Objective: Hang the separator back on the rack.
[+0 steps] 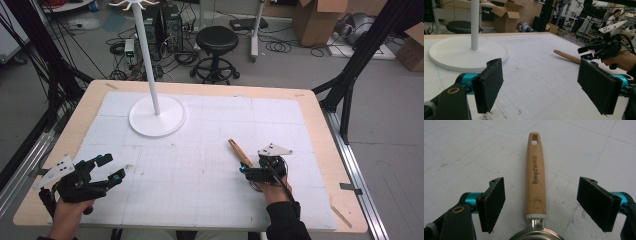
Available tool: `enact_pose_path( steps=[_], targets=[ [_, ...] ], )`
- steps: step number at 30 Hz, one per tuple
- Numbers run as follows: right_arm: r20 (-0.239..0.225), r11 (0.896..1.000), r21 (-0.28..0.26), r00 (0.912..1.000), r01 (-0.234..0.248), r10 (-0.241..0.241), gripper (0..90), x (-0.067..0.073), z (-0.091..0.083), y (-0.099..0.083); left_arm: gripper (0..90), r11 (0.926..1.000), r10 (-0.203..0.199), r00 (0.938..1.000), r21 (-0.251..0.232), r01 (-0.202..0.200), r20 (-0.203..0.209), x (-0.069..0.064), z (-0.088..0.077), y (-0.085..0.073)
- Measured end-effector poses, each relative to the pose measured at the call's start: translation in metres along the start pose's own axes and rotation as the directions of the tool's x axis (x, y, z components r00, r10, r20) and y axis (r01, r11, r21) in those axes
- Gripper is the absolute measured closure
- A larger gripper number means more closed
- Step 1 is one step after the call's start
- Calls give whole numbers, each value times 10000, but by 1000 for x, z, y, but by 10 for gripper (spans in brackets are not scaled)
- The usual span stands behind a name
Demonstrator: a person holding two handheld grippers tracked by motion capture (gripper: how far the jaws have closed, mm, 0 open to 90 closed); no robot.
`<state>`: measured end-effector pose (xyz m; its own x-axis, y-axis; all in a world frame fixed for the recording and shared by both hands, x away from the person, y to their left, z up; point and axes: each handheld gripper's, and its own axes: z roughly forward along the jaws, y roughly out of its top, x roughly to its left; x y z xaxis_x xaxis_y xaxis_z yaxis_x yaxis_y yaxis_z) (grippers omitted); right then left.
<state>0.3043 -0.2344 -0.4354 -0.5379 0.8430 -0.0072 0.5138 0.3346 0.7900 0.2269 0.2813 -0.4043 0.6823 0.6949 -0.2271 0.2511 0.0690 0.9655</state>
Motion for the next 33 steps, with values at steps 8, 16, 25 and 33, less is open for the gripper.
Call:
enact_pose_path(
  steps=[8,16,25,33],
  targets=[
    [14,9968,672,9990,435,-436,202,1,16,3,222,9998,20,9999,199,-22,139,0,3,-1],
    [32,9864,1281,9946,1026,-1039,410,7,27,13,225,9999,-28,9999,146,26,112,0,2,0],
    [-642,9882,1339,9957,747,-666,658,7,26,13,226,9999,-38,9999,151,36,134,0,2,0],
    [-939,9896,1323,9946,560,-438,661,3,27,13,226,9999,-61,9999,145,59,148,0,1,0]
  ],
)
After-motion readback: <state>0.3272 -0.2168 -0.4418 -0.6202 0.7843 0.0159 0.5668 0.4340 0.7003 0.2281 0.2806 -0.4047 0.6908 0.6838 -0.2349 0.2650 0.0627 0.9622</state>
